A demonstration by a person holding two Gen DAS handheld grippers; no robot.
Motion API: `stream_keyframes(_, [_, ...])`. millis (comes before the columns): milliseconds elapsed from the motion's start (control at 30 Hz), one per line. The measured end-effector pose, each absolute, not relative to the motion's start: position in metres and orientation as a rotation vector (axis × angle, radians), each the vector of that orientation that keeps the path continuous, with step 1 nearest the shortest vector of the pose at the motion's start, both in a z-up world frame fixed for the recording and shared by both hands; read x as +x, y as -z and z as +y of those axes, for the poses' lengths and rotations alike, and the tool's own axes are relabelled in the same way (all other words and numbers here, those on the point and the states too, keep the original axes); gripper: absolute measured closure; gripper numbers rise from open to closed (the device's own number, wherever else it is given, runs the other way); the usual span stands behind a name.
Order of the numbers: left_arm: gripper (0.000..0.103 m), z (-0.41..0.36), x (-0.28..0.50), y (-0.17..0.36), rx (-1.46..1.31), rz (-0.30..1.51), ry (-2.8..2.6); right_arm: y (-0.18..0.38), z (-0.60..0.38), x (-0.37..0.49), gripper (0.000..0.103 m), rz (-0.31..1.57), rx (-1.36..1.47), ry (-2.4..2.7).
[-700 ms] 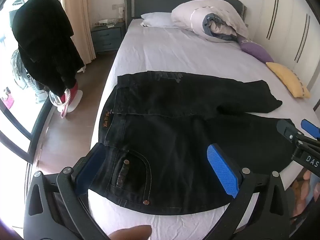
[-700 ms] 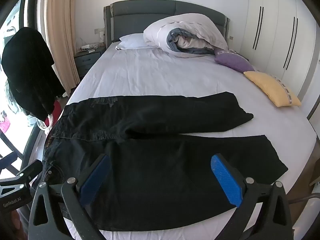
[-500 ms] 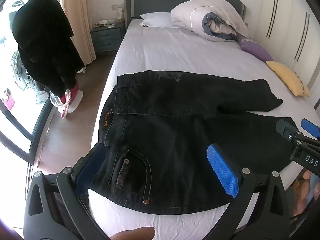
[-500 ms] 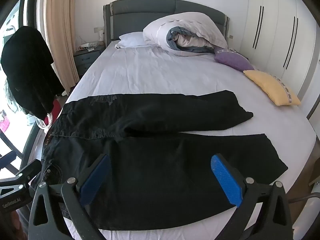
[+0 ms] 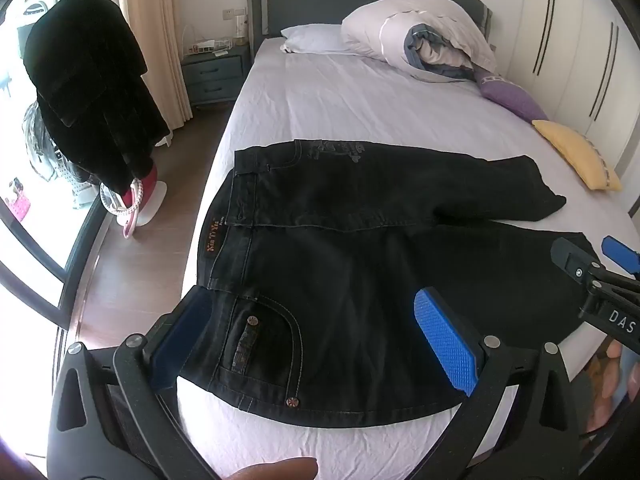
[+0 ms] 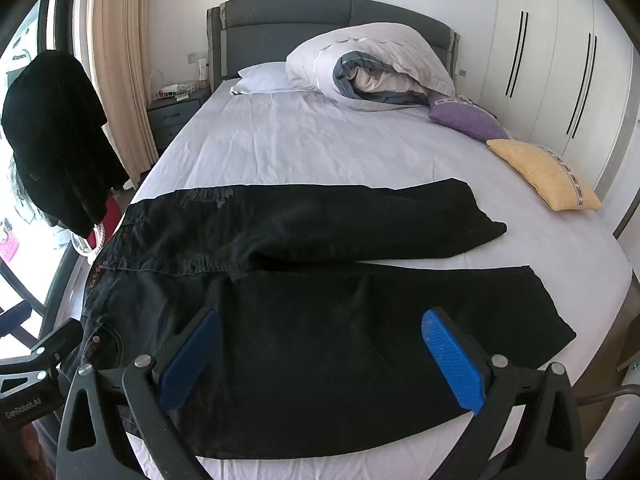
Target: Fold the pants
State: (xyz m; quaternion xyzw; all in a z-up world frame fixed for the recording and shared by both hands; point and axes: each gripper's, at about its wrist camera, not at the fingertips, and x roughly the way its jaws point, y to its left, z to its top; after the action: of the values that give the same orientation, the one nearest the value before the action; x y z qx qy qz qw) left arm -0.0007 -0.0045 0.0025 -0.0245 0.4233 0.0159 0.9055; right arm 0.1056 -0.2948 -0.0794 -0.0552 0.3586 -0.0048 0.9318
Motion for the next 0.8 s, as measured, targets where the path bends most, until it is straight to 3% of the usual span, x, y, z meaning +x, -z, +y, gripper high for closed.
stream_keyframes(800, [0.0, -0.0051, -0.0022, 0.0019, -0.051, 0.878, -0.03, 0.0855, -0.2962, 0.1025, 0.0, 0.74, -0.116, 0.011])
